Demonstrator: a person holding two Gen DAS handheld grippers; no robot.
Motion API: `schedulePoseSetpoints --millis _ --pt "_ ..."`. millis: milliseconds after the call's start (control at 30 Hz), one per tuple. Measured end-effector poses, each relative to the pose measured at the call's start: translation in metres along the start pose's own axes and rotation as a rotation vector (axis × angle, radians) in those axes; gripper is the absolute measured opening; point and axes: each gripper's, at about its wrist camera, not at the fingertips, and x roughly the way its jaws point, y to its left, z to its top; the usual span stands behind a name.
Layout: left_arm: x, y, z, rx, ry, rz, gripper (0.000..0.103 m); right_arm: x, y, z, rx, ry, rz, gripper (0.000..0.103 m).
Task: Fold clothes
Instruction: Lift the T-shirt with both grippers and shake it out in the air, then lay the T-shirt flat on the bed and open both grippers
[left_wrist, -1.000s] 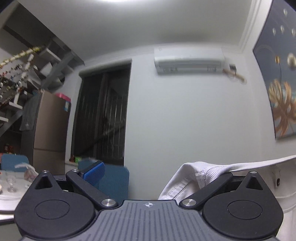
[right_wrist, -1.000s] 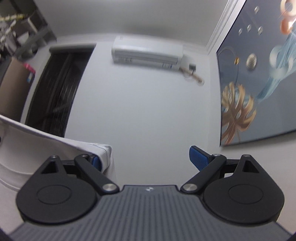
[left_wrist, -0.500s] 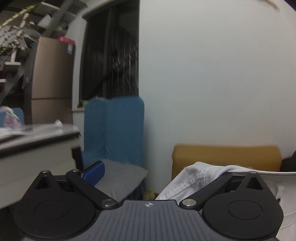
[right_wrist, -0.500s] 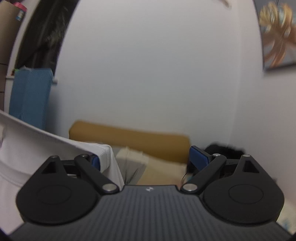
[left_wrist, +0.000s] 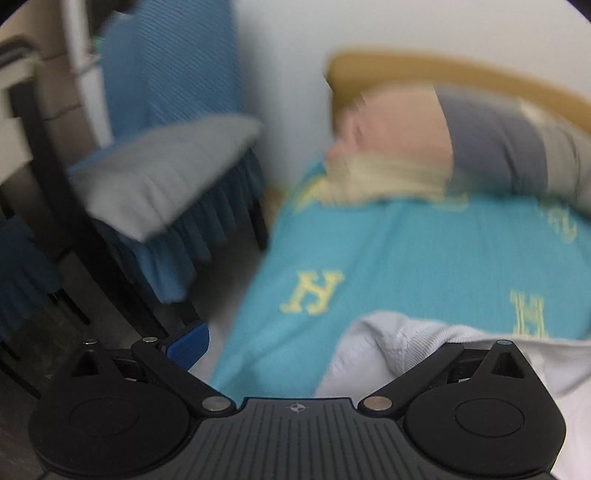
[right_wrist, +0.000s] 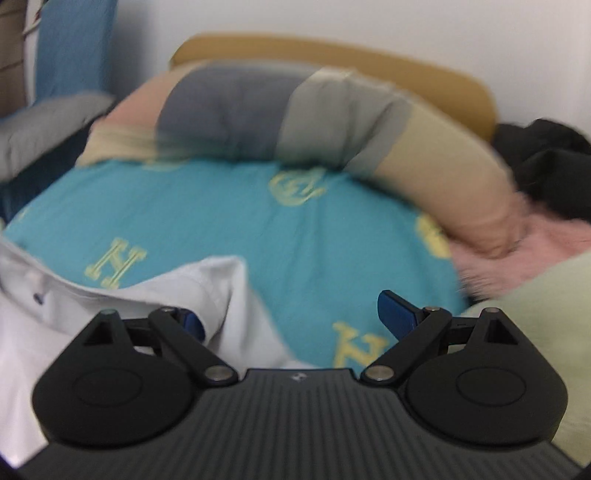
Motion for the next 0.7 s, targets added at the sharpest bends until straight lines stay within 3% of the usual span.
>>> schedulePoseSetpoints --millis 67,167,300,400,567,700 --pt "0.011 -0.007 0.003 0.076 0.109 -0.04 0.103 0.005 0.005 0.006 -0.022 0.066 0.103 0.093" --pt "0.007 -0.015 0.008 0.14 0.132 -0.054 0.103 0.003 0.013 0.012 -0.045 0.1 0.197 0.093" --pt "-0.019 -0.008 0.014 0.108 0.059 -0.102 0.103 -0.014 0.019 0.016 -0.003 0.069 0.229 0.093" --pt "-0.045 0.003 0.003 0.029 -0.049 -0.102 0.103 -0.039 0.024 0.011 0.0 -0.008 0.193 0.093" --pt "-0.089 0.015 -0.038 -0.053 -0.174 -0.085 0.103 -0.086 0.018 -0.008 0.053 -0.11 0.175 0.093" --pt "-0.126 0.028 -0.08 -0.151 -0.196 -0.077 0.103 -0.132 0.011 -0.028 0.085 -0.178 0.156 0.093"
